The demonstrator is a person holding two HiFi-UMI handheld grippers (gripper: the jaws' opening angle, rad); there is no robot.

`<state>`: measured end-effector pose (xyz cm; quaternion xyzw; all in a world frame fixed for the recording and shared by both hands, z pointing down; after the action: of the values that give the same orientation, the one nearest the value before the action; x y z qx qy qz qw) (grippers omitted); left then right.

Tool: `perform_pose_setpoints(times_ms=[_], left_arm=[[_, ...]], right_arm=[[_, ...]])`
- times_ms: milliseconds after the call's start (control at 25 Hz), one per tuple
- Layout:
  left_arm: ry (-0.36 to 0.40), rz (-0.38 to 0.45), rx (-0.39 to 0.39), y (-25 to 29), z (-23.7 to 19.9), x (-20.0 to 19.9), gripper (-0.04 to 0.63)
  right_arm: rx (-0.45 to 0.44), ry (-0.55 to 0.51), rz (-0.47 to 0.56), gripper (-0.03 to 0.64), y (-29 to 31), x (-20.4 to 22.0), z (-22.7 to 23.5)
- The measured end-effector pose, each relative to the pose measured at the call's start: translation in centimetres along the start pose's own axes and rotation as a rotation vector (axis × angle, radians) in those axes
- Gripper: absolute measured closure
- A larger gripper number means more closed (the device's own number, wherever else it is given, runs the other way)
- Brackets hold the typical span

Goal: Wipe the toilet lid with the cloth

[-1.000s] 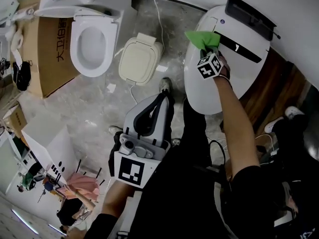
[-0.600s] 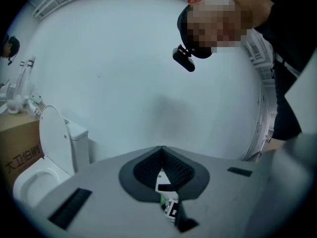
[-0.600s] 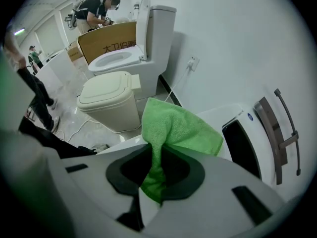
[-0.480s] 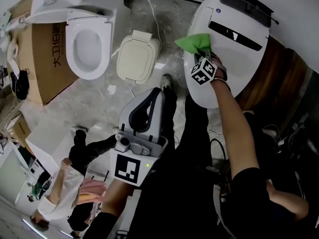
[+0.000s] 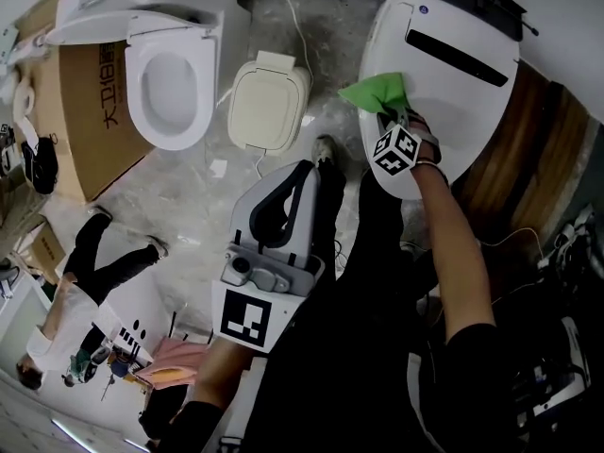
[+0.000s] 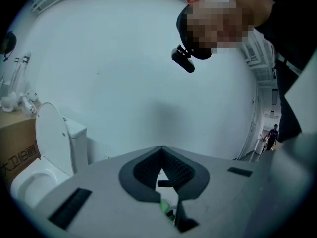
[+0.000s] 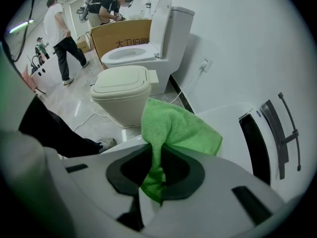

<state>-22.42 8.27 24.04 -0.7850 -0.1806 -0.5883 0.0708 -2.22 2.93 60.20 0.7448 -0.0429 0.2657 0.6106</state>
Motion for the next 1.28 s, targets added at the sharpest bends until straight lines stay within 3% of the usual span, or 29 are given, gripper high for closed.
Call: perform_pose_setpoints(times_ms=[680,1280], left_arm=[[0.018,-0.008,0.147,-1.1,-0.1,-0.3,0.592],[0.003,-0.017,0.103,-3.8,2.1,1.7,0.594]], right_arm=[[-0.070,0.008,-0.078,0.551,-1.6,4.0,-9.2],[-0.134,-0.051,-0.086,0.551,-3.3,7.5,-14.6]])
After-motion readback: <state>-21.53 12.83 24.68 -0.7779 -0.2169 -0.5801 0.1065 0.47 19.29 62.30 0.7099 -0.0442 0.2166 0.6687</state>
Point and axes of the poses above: the fingertips, and each gripper's own axes: y forward along the fingers, z to its right, x out of its underside, the point moved 10 cm from there along -y, backward along the fingers, and after that the axes turned 10 degrees about z, right-handed, at the moved point
